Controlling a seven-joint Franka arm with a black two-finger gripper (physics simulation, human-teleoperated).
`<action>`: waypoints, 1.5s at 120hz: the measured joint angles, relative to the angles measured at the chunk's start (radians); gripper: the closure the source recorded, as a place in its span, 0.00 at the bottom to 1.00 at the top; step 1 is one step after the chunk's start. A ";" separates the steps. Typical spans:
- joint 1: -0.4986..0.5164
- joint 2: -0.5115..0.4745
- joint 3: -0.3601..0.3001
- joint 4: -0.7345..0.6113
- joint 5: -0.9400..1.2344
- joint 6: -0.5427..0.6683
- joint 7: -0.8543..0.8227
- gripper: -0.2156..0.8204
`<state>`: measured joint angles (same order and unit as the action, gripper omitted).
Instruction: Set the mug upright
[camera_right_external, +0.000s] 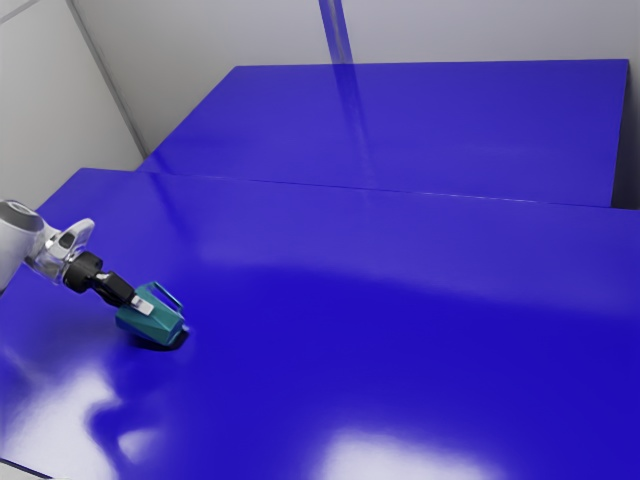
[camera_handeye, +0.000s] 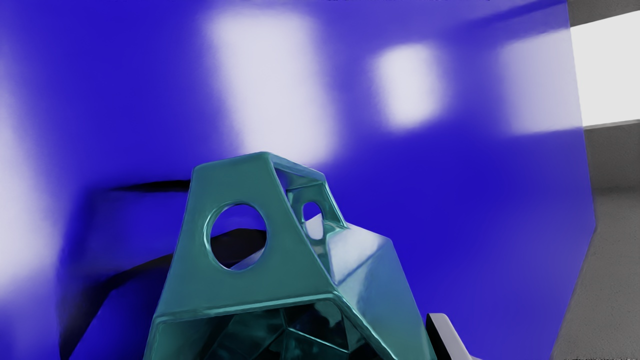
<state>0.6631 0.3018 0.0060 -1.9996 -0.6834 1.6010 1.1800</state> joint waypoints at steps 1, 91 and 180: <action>0.000 -0.001 0.000 0.000 0.000 0.000 0.001 0.90; -0.066 -0.328 -0.548 -0.168 0.530 0.508 -0.328 0.96; -0.035 -0.326 -0.677 -0.314 0.654 0.744 -0.757 0.96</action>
<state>0.6285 -0.0242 -0.6707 -2.3136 -0.0292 2.3453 0.4231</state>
